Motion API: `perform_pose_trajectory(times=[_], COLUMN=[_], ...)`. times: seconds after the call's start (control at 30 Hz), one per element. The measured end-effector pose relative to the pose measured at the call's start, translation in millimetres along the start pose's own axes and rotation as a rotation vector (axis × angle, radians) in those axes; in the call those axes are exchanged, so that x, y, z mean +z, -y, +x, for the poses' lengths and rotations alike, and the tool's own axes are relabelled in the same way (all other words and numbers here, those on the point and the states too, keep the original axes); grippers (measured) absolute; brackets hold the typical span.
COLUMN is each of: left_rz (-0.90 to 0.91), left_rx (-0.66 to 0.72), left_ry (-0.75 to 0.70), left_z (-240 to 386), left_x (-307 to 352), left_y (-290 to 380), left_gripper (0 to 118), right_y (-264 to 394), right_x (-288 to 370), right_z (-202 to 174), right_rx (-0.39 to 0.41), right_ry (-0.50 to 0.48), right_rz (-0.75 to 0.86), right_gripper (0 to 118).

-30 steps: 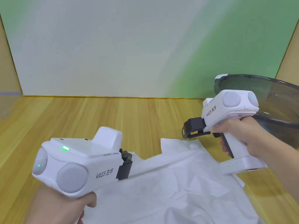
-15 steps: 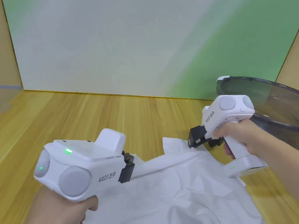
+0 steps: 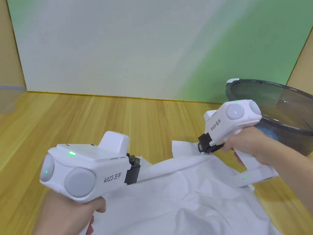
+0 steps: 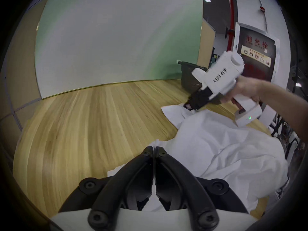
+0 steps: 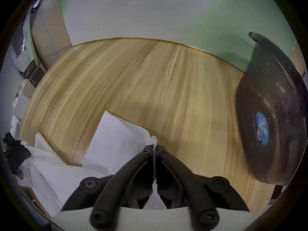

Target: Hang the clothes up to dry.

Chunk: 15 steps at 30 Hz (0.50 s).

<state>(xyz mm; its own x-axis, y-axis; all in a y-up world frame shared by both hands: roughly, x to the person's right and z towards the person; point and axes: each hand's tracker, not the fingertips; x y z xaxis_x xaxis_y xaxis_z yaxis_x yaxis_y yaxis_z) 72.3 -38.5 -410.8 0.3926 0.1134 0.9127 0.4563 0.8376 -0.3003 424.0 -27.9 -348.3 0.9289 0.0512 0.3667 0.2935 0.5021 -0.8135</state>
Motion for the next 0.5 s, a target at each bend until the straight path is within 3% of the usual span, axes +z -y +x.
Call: perform_pose_trajectory(times=[0.03, 0.17, 0.23, 0.37, 0.4, 0.47, 0.5], left_rz=[0.04, 0.129, 0.186, 0.319, 0.348, 0.423, 0.486], left_rx=[0.011, 0.082, 0.114, 0.132, 0.161, 0.199, 0.209], left_ry=[-0.045, -0.088, -0.131, -0.174, -0.16, -0.191, -0.241], left_z=[-1, -13, -18, -18, -18, -15, -15], left_x=[5, 30, 47, 90, 100, 120, 129], left_y=[1, 1, -1, 0, 0, 3, 2], left_gripper=[0, 0, 0, 0, 0, 0, 0], right_y=[5, 43, 56, 95, 50, 47, 87], right_x=[4, 41, 62, 121, 76, 78, 124], right_z=[-1, 10, 12, 0, 15, 15, 23], right_rx=[0.006, -0.094, -0.028, 0.103, 0.052, 0.032, -0.093], right_ry=[-0.021, -0.083, -0.078, 0.043, 0.061, 0.059, 0.164], right_rz=[0.04, 0.233, 0.297, 0.509, 0.532, 0.629, 0.534], right_gripper=[2, 1, 1, 0, 0, 0, 0])
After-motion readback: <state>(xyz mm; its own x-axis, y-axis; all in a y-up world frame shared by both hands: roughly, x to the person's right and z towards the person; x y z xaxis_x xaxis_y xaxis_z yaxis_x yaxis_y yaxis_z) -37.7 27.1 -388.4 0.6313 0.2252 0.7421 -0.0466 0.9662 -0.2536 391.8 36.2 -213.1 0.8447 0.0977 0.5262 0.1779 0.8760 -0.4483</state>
